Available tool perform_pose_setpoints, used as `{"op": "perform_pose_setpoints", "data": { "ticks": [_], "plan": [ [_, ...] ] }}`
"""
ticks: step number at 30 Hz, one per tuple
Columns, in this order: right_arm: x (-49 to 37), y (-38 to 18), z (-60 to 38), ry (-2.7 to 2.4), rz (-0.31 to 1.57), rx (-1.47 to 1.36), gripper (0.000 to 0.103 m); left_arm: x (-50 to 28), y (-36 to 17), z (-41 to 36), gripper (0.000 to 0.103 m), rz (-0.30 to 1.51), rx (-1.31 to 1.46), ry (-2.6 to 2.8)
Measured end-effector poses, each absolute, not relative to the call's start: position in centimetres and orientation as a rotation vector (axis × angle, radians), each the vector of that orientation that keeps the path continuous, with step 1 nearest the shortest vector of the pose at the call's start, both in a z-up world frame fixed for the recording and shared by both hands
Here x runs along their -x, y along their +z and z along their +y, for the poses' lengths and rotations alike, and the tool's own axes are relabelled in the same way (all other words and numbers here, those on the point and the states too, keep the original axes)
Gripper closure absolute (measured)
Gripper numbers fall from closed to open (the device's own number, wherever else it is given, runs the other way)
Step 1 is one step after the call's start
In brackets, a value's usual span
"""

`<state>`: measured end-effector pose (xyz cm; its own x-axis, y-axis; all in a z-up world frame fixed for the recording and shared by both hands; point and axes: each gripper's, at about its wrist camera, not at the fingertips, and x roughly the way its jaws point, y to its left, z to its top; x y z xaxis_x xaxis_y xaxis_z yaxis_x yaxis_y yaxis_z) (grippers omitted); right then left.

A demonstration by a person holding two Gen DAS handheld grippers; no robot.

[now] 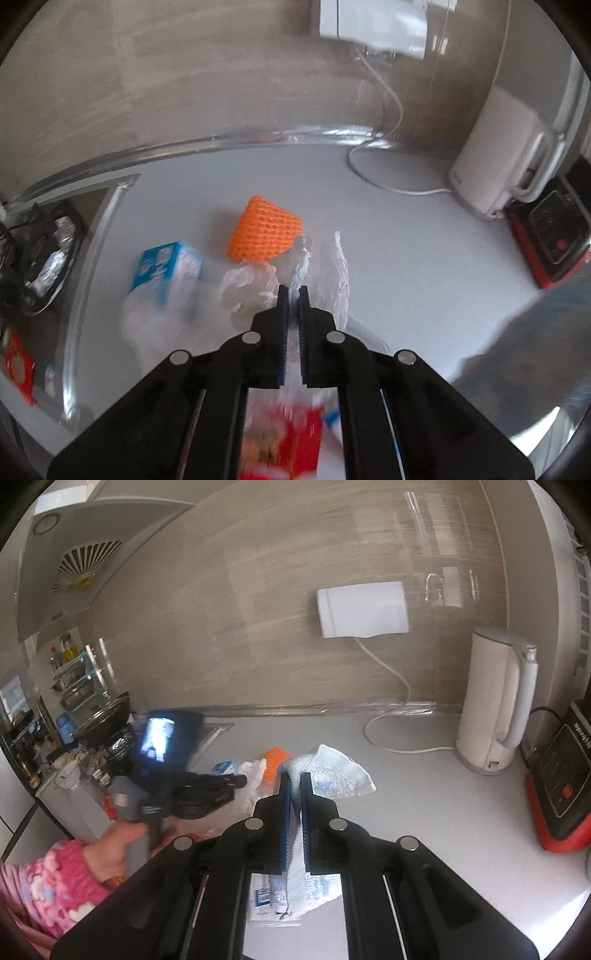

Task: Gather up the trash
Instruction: 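Grasp the clear plastic bag with the left tool while the right tool holds the wipe, then release the plastic bag and blue wipe into the green basket with both tools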

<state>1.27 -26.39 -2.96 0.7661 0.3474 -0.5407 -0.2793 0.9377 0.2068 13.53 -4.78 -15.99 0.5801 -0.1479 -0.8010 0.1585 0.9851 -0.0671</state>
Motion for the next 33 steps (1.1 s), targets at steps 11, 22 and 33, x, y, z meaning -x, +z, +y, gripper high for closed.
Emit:
{"op": "perform_pose_setpoints", "data": {
  "ticks": [11, 22, 33],
  "plan": [
    [6.5, -2.5, -17.5, 0.42, 0.604, -0.139, 0.097, 1.7, -11.0, 1.5, 0.098, 0.923, -0.086, -0.236],
    [16.3, -8.0, -8.2, 0.357, 0.751, -0.153, 0.097, 13.4, -17.8, 8.7, 0.098, 1.011, -0.182, -0.326],
    [21.0, -13.3, -4.5, 0.231, 0.845, -0.199, 0.097, 15.6, -22.9, 9.9, 0.098, 1.038, -0.251, -0.424]
  ]
}}
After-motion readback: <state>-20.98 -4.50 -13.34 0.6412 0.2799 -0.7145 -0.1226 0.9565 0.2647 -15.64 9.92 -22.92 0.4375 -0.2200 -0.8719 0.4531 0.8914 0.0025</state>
